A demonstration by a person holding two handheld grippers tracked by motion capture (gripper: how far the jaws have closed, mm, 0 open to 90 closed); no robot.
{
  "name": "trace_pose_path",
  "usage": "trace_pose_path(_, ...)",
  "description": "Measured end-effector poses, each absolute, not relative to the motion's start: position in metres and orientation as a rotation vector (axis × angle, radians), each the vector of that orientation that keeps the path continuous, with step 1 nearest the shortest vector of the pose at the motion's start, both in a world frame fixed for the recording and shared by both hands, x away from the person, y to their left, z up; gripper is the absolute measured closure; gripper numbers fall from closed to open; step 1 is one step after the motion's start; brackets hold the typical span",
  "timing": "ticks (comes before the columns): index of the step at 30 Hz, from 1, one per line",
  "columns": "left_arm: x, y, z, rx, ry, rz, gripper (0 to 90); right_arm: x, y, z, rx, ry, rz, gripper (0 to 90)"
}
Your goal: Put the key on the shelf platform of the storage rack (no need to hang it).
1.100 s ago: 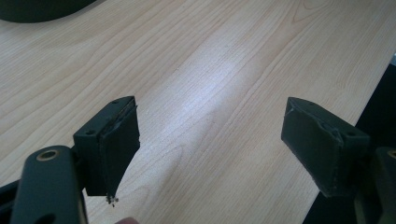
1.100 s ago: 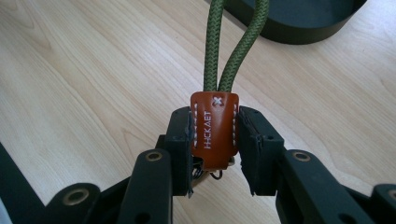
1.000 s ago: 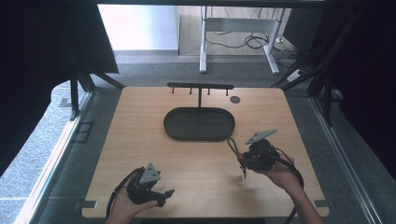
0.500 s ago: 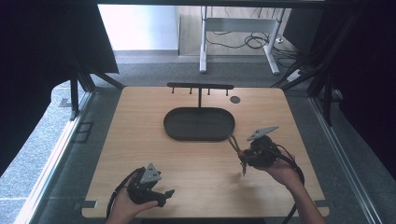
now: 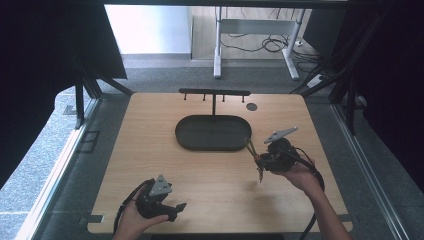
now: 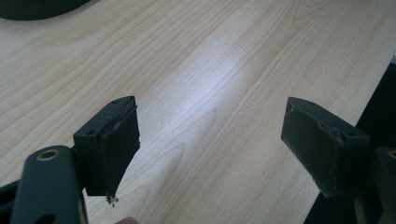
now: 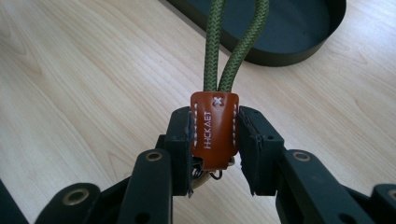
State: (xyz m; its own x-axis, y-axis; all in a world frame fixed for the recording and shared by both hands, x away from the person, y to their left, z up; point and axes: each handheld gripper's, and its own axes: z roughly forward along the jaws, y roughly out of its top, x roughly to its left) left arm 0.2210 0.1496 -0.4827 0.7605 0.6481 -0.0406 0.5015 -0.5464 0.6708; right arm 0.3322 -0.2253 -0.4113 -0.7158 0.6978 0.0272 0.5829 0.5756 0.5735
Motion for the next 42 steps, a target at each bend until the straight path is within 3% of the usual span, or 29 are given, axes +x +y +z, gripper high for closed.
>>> trace_pose_path(42, 0.220, 0.152, -0.481, 2.269, 0.844, 0.278, 19.8, 0.385, -0.183, -0.387, 1.027, 2.626, 0.843, 66.7)
